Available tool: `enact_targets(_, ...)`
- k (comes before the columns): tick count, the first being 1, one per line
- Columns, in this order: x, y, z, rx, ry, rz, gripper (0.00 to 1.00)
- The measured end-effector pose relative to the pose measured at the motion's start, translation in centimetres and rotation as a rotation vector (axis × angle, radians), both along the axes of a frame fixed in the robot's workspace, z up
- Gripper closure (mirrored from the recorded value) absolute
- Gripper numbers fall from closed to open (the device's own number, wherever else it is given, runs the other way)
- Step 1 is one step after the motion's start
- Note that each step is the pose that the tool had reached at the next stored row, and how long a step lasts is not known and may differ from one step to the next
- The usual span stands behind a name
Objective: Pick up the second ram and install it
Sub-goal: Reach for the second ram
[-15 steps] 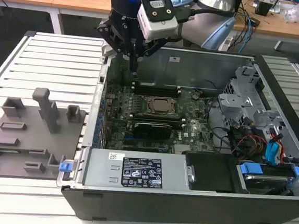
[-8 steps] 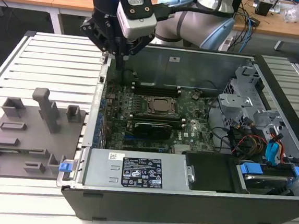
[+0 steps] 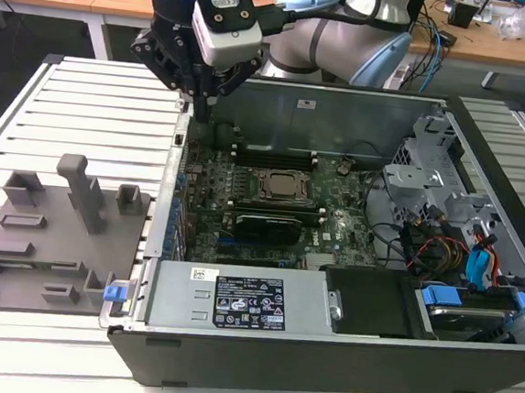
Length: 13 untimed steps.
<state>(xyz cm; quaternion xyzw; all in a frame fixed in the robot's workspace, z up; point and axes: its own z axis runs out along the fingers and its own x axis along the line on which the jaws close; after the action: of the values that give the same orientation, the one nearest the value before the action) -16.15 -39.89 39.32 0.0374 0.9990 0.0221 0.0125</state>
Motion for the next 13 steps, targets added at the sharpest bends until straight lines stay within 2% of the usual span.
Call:
enact_targets(3,-1.0,0.0,0.0,0.0,0.0,0.0,0.89)
enact_targets(13,-2.6,0.0,-0.02,0.0,0.0,0.0,0.89)
